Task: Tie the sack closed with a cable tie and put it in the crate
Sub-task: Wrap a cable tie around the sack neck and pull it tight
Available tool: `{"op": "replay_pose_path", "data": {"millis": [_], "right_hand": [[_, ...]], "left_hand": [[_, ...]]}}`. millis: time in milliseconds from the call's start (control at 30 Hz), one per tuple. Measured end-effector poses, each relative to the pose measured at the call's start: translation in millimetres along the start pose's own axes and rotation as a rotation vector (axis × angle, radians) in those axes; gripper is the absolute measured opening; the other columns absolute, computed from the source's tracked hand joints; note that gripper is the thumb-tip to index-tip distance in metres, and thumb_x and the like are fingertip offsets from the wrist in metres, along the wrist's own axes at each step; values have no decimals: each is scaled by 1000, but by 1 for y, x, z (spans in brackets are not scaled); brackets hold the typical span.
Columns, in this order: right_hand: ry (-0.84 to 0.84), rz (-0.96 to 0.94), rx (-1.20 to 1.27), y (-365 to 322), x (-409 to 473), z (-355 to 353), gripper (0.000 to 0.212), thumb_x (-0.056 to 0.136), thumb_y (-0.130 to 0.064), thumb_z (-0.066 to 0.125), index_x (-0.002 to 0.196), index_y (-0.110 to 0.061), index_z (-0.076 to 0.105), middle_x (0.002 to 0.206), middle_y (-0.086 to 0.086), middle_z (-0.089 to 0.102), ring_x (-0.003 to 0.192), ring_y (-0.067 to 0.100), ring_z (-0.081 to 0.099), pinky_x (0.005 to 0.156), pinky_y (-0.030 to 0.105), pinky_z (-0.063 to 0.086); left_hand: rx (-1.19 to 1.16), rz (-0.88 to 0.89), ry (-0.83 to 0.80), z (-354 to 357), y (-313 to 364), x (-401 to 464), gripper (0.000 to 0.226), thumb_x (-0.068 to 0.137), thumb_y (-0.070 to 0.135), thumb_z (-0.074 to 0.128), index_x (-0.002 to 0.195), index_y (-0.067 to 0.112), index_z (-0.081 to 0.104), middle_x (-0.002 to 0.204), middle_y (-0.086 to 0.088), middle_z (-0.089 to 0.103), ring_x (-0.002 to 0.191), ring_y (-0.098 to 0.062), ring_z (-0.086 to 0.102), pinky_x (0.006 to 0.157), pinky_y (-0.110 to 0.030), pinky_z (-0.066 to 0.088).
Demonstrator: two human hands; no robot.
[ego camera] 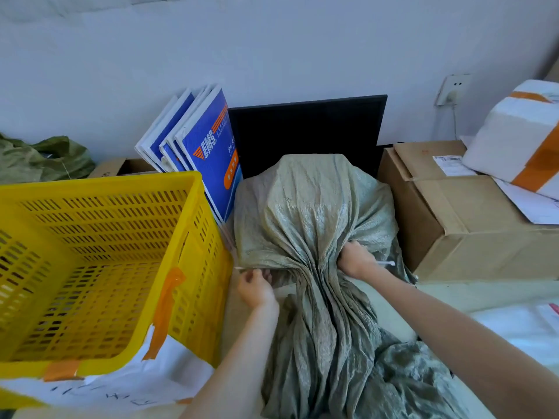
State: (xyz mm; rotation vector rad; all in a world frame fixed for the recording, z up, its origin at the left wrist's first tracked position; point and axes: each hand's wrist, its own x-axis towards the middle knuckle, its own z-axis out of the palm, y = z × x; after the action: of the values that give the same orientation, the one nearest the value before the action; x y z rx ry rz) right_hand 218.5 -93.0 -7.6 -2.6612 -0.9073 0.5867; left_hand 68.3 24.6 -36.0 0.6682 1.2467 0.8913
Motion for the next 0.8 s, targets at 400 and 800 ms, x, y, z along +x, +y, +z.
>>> {"op": "replay_pose_path", "data": {"millis": [400, 800], "right_hand": [[-75, 75, -54, 26, 12, -85, 18, 81, -5, 59, 63, -6, 63, 63, 8, 64, 53, 20, 58, 52, 31, 48], [296, 6, 1035, 19, -41, -88, 14, 87, 3, 53, 83, -10, 50, 53, 7, 56, 42, 14, 39, 37, 19, 30]], "left_hand": [[352, 695, -341, 31, 44, -10, 6, 92, 7, 58, 92, 5, 63, 80, 4, 65, 72, -3, 63, 75, -22, 54], [495, 563, -883, 53, 61, -23, 6, 88, 3, 65, 85, 7, 69, 74, -2, 63, 61, -4, 58, 63, -20, 54]]}}
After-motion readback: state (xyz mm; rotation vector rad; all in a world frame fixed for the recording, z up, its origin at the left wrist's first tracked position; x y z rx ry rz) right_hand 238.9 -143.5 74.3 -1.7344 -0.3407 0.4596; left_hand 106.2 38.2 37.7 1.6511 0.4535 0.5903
